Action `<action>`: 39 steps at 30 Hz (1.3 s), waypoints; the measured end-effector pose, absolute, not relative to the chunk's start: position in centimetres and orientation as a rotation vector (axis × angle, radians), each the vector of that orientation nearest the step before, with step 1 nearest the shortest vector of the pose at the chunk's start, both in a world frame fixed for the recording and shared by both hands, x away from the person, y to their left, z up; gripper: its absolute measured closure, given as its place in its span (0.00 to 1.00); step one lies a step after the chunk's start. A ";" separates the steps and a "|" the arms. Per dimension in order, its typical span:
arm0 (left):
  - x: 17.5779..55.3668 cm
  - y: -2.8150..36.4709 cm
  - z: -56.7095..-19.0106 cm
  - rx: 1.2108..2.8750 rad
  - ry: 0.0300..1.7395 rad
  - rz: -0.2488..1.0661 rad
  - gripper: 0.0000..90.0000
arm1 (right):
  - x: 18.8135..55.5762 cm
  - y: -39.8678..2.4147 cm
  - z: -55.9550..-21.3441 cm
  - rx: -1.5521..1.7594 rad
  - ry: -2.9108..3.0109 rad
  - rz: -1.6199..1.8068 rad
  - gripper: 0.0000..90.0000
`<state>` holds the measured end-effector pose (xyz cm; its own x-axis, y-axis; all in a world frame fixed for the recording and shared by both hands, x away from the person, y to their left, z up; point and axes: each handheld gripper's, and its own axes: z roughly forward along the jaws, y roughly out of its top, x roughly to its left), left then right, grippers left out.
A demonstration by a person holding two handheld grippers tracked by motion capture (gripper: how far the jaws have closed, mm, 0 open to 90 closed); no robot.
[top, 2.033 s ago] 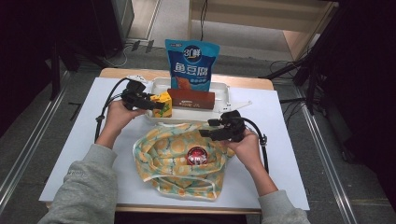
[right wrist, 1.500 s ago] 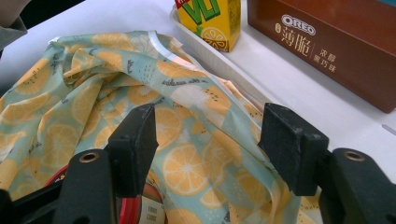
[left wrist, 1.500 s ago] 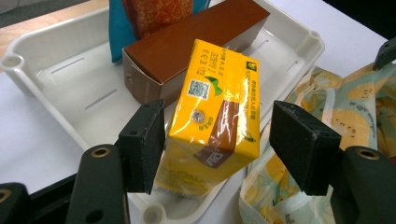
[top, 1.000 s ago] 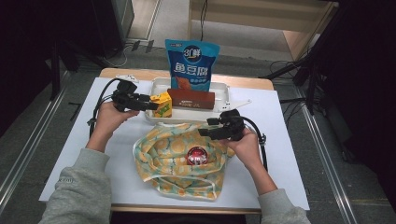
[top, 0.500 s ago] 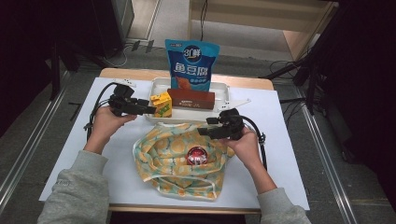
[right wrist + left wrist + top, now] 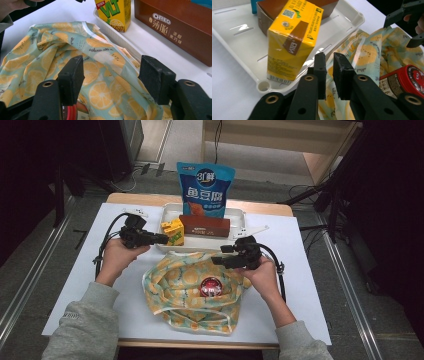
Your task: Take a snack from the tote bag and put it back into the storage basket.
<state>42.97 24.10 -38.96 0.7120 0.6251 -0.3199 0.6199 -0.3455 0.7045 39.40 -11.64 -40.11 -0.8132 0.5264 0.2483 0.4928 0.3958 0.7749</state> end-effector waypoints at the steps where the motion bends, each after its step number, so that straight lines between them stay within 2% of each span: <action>1: 43.0 24.0 -39.0 2.056 0.942 0.007 0.97 | 39.4 -11.6 -40.1 0.948 2.593 1.420 0.42; 4: 43.0 23.4 -39.4 2.087 0.930 -0.001 1.00 | 39.4 -11.6 -40.1 0.947 2.593 1.422 0.42; 14: 43.6 22.7 -40.4 2.098 0.953 0.027 1.00 | 39.1 -11.4 -40.1 0.934 2.601 1.417 0.42; 39: 44.3 24.7 -41.3 2.065 1.038 0.011 1.00 | 38.9 -11.6 -40.1 0.943 2.601 1.425 0.42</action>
<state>44.30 24.67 -41.28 0.6621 0.6756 -0.3244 0.6684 -0.3365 0.6633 38.88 -11.58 -40.11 -0.8160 0.5199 0.2526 0.4928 0.3974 0.7741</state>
